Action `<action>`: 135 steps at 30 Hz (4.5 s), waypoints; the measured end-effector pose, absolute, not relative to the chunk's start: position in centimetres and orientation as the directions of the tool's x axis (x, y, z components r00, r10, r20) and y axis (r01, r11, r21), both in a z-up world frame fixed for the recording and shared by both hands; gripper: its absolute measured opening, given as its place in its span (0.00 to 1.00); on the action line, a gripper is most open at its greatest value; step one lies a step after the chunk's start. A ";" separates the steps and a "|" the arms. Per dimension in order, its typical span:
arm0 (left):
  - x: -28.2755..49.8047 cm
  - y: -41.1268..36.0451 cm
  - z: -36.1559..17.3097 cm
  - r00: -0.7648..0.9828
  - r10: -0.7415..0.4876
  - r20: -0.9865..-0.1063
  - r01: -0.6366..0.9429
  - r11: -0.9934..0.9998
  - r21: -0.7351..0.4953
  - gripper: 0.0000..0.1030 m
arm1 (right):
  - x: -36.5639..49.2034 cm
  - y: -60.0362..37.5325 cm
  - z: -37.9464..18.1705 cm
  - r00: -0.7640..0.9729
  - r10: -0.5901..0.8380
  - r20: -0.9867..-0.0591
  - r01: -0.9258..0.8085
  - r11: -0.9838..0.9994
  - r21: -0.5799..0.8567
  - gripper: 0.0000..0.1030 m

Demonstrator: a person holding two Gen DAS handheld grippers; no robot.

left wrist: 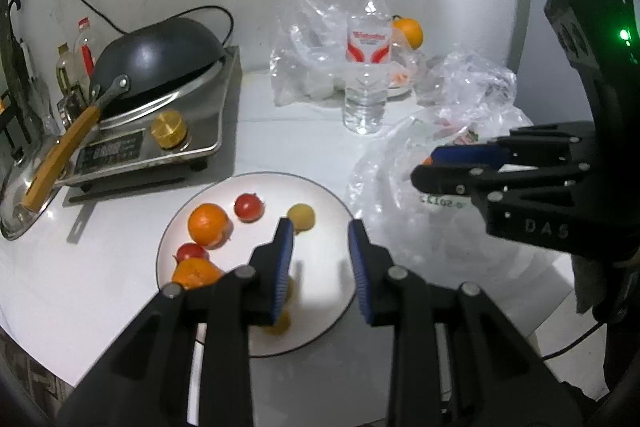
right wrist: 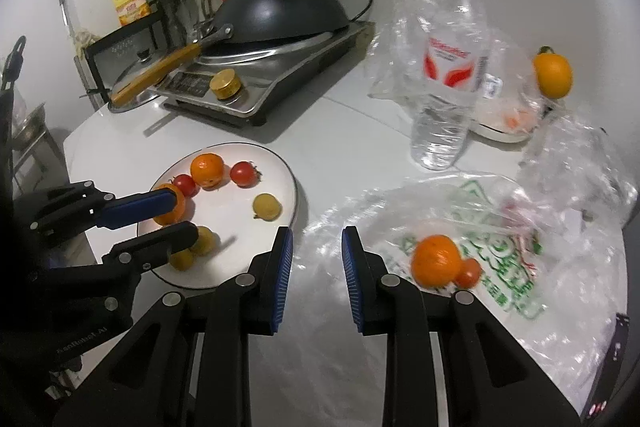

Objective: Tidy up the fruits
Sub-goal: 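Move both grippers back over the mandarin and tomato in the bag, then grasp the mandarin with the left gripper while the right gripper grasps the red tomato, then carry the mandarin and the tomato over the white plate with both grippers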

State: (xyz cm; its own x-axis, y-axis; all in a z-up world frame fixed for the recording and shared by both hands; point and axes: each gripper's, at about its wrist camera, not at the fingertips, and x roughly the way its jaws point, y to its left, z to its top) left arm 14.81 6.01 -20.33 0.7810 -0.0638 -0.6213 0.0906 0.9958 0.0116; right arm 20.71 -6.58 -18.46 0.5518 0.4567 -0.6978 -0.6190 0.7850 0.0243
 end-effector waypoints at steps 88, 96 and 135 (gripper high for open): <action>28.3 -8.2 -25.8 0.654 -0.085 -0.751 0.240 0.966 0.100 0.60 | 27.9 -22.7 -23.4 0.537 0.492 -0.685 -0.492 0.842 0.219 0.26; 28.8 -7.9 -26.3 0.641 -0.144 -0.754 0.287 0.956 0.061 0.45 | 27.9 -21.7 -23.3 0.535 0.475 -0.699 -0.489 0.848 0.202 0.27; 23.8 -2.5 -22.7 0.716 -0.181 -0.674 0.245 0.969 0.000 0.45 | 29.6 -14.3 -25.2 0.460 0.410 -0.788 -0.527 0.840 0.129 0.29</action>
State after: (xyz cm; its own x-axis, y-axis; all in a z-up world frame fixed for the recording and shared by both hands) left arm 23.83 -2.48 -22.73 0.7163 -0.1814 -0.6738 0.2452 0.9695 -0.0004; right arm 29.60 -14.30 -25.18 0.4597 0.4095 -0.7880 -0.5271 0.8400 0.1290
